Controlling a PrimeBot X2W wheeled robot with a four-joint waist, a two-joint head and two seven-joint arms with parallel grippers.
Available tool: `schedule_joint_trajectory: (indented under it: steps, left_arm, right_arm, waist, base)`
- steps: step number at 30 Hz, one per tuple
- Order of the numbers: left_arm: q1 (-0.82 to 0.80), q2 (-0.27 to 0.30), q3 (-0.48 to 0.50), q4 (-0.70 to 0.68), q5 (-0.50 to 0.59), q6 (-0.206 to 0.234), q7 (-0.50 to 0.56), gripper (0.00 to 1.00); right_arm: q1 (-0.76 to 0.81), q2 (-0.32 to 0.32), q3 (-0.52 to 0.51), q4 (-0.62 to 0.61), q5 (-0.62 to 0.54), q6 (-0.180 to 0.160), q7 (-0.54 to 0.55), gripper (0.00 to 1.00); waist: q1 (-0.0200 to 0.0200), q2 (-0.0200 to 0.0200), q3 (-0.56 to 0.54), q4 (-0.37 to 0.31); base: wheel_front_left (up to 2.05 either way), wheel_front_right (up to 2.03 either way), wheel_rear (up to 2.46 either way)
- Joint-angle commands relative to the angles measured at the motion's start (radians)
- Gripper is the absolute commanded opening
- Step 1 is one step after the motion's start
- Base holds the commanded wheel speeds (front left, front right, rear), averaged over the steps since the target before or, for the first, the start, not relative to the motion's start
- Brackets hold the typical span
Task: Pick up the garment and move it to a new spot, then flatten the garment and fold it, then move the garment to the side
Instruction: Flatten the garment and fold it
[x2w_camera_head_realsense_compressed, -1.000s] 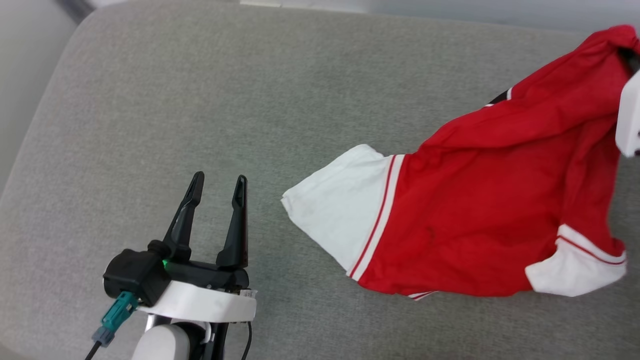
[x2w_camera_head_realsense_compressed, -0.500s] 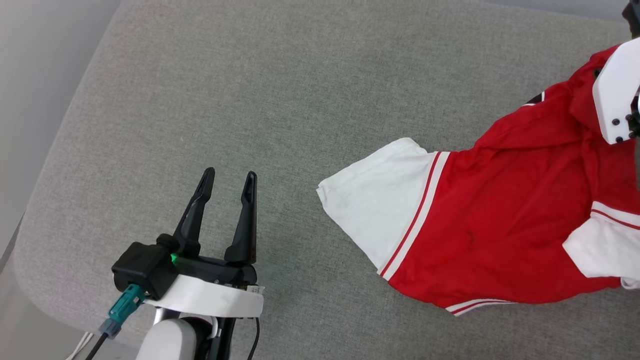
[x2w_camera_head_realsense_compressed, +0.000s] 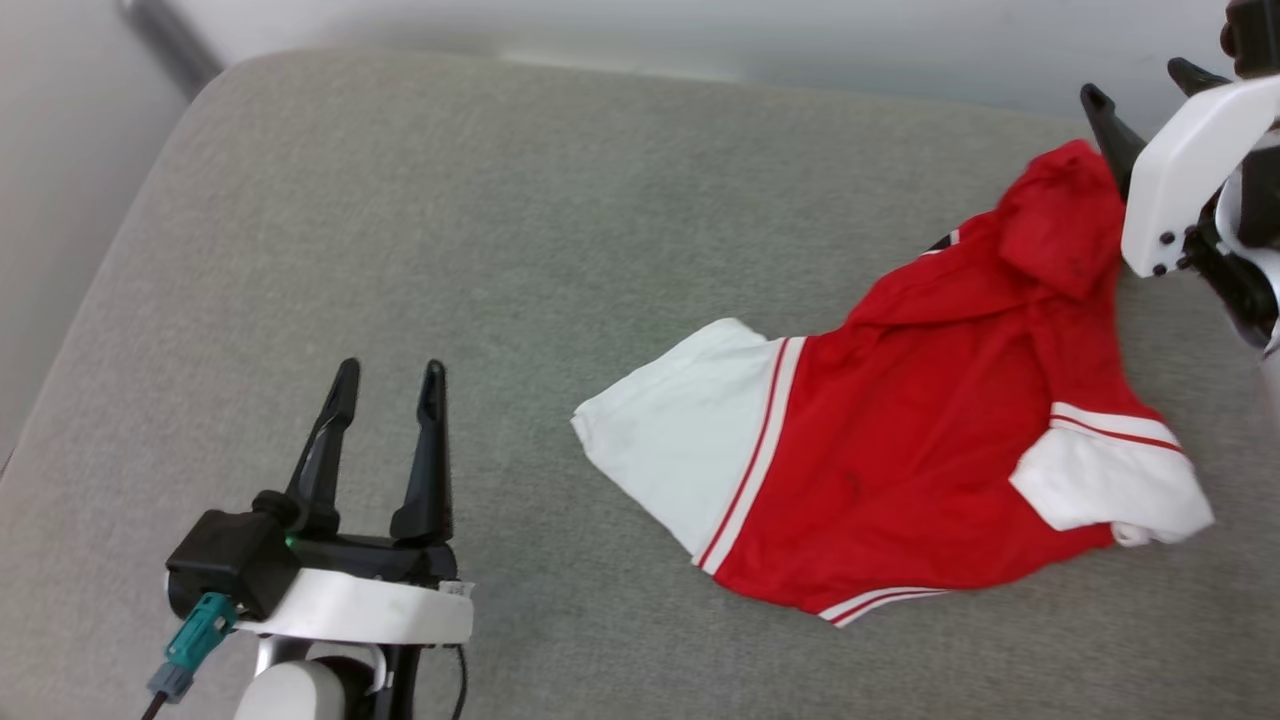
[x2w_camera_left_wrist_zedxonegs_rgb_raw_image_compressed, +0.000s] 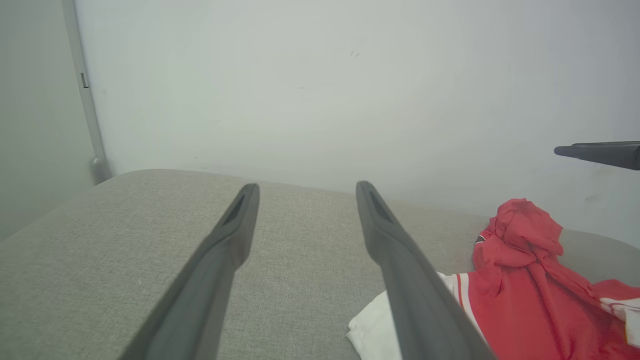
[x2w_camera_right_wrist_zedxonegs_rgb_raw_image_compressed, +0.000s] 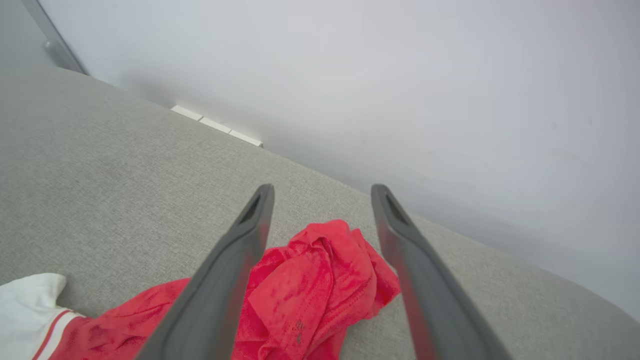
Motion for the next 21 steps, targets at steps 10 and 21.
schedule_joint_trajectory:
  steps: [10,21]
  left_arm:
    - [0.052,0.007,0.048,-0.007,0.009,-0.001,-0.003,1.0]
    - [0.084,0.009,0.032,0.026,-0.017,-0.001,-0.003,1.0]
  right_arm:
    - [0.285,0.061,-0.132,-0.268,0.043,-0.001,-0.245,1.0]
    - [0.656,0.249,-0.308,-0.575,-0.05,-0.001,-0.401,1.0]
  waist:
    - [0.0,0.0,-0.103,-0.15]
    - [0.0,0.0,-0.11,-0.203]
  base:
    - [0.0,0.0,0.0]
    - [0.0,0.0,0.0]
